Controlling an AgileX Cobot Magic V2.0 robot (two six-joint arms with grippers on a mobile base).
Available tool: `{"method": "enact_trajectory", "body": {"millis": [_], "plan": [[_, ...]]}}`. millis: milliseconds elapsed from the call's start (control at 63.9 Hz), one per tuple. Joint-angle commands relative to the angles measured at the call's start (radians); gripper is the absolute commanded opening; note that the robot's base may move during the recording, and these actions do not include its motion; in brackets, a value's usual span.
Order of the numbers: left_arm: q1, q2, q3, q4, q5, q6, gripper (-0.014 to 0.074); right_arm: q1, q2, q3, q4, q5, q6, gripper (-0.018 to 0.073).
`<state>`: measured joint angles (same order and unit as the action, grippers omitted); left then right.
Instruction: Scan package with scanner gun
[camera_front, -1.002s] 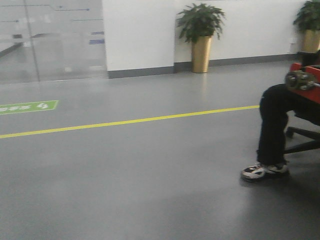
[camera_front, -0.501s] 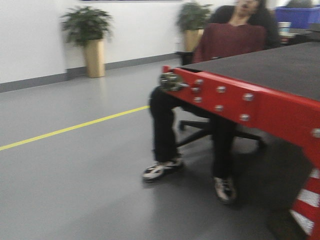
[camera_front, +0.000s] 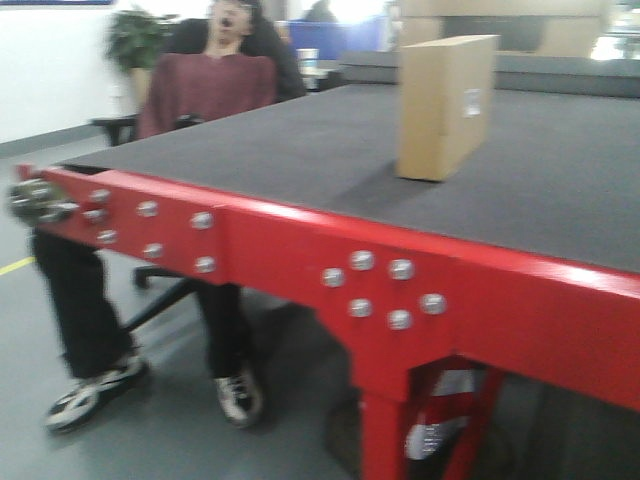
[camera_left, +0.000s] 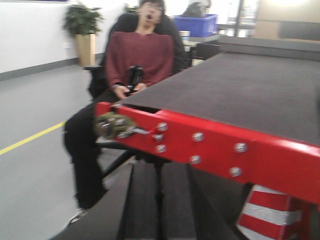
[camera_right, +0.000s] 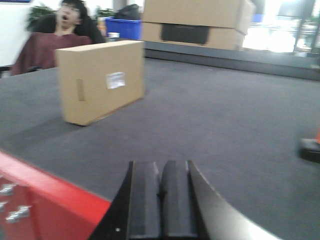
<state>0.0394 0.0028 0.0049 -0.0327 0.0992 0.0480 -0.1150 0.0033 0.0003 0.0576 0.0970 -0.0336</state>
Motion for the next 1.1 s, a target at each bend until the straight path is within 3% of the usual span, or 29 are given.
{"method": "enact_trajectory", "body": {"millis": [0,1080], "plan": [[-0.006,-0.003,-0.005,0.001,-0.019,-0.006,-0.0111,0.0,-0.003,0.0,-0.007,-0.021,-0.001,-0.0153],[-0.006,-0.003,-0.005,0.001,-0.019,-0.006,-0.0111,0.0,-0.003,0.0,-0.007,-0.021,-0.001,-0.0153]]}}
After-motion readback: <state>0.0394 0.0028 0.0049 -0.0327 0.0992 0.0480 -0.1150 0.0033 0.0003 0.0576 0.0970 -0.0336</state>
